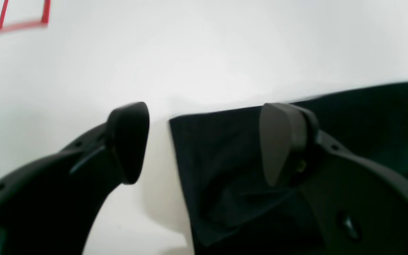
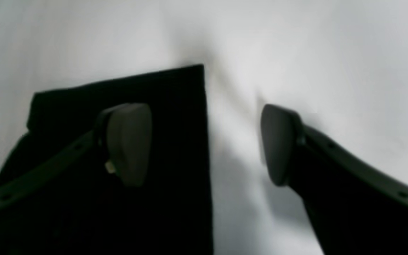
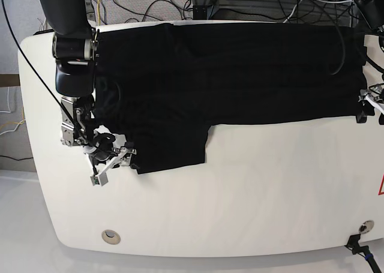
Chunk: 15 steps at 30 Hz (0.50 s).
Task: Fold the T-shirt properly
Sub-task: 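Grasp the hanging sleeve corner with the right gripper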
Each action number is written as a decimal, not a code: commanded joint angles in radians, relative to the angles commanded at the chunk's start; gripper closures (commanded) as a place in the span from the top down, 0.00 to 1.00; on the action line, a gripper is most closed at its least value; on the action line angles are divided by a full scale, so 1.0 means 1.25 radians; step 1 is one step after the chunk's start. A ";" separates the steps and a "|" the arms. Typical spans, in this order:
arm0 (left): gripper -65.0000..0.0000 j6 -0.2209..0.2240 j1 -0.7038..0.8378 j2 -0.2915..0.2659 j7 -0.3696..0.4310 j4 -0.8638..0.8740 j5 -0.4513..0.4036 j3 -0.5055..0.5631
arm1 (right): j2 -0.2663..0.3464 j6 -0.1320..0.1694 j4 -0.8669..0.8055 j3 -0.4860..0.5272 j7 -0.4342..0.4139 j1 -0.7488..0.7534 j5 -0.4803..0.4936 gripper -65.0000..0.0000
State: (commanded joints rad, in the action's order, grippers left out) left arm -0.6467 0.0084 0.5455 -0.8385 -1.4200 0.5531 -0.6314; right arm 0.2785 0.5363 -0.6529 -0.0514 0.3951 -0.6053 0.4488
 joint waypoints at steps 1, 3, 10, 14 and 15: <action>0.71 0.000 0.000 0.000 0.000 0.000 0.000 0.001 | 0.000 0.000 0.014 0.000 -0.007 -0.002 0.000 0.70; 0.71 0.000 0.000 0.000 0.000 0.000 0.000 0.006 | -0.001 0.001 0.018 0.000 -0.010 -0.001 0.000 0.70; 0.71 0.000 0.000 0.000 0.001 0.004 0.000 0.005 | -0.050 0.000 0.017 0.075 -0.009 0.018 0.002 0.70; 0.71 0.000 -0.022 0.001 0.005 0.058 -0.022 0.005 | -0.075 -0.001 0.017 0.081 -0.009 0.025 0.002 0.70; 0.71 0.000 -0.036 0.001 0.005 0.083 -0.048 0.005 | -0.075 -0.002 0.017 0.081 -0.009 0.027 0.002 0.70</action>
State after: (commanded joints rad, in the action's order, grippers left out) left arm -0.6467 -0.0361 0.5470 -0.8324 -1.3157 0.4933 -0.6252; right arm 0.1849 0.5332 -0.6314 0.0499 0.3844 -0.5715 0.4519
